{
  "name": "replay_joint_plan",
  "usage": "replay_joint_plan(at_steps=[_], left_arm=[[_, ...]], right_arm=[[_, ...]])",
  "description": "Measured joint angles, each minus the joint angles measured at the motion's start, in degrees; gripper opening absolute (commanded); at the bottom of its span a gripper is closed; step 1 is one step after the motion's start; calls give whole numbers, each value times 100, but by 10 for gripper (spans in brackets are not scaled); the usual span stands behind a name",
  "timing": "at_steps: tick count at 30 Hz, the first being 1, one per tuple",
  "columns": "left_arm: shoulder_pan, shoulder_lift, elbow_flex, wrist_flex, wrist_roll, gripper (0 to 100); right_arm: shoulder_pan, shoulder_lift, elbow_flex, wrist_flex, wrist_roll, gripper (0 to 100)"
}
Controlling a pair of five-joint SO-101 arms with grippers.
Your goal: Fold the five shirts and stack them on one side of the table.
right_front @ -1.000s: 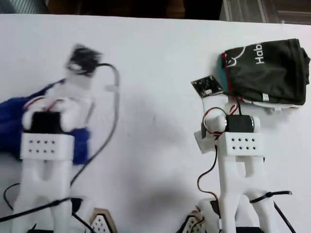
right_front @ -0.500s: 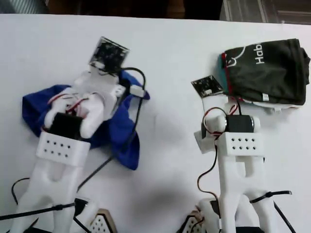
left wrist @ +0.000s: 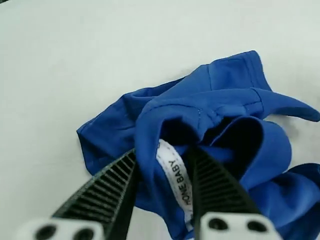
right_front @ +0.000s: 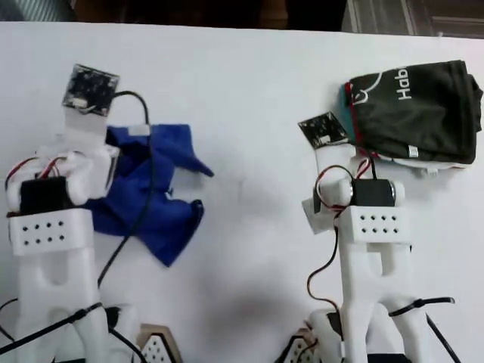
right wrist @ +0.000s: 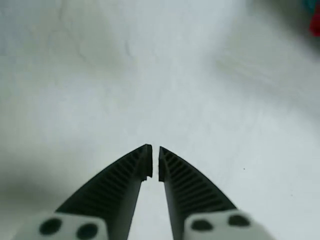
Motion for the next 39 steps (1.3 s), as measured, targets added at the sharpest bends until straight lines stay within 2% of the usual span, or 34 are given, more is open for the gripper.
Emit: replay_joint_plan(at_steps=[5, 10, 15, 19, 24, 29, 32, 35, 39], left_arm=[[185, 0, 0, 0, -18, 150], [1240, -9, 0, -70, 53, 152], [2418, -9, 0, -756, 905, 153], [2734, -9, 0, -1196, 1204, 153], [2725, -9, -387, -1125, 1459, 154], [2716, -18, -1424, -413, 1530, 154], [2321, -26, -1547, 88, 1503, 152], [1767, -35, -1196, 325, 1081, 151], [835, -35, -185, 281, 554, 151]], right_arm=[[-396, 0, 18, 0, 9, 170], [-492, 0, 18, 0, 9, 177], [-290, 0, 193, 0, 9, 178], [0, 0, 457, 0, 9, 179], [114, 0, 563, 0, 9, 180], [114, 0, 563, -114, 9, 183], [62, 0, 563, -158, 0, 245], [-308, 0, 563, -185, -70, 329], [-1081, 0, 404, -527, -580, 340]])
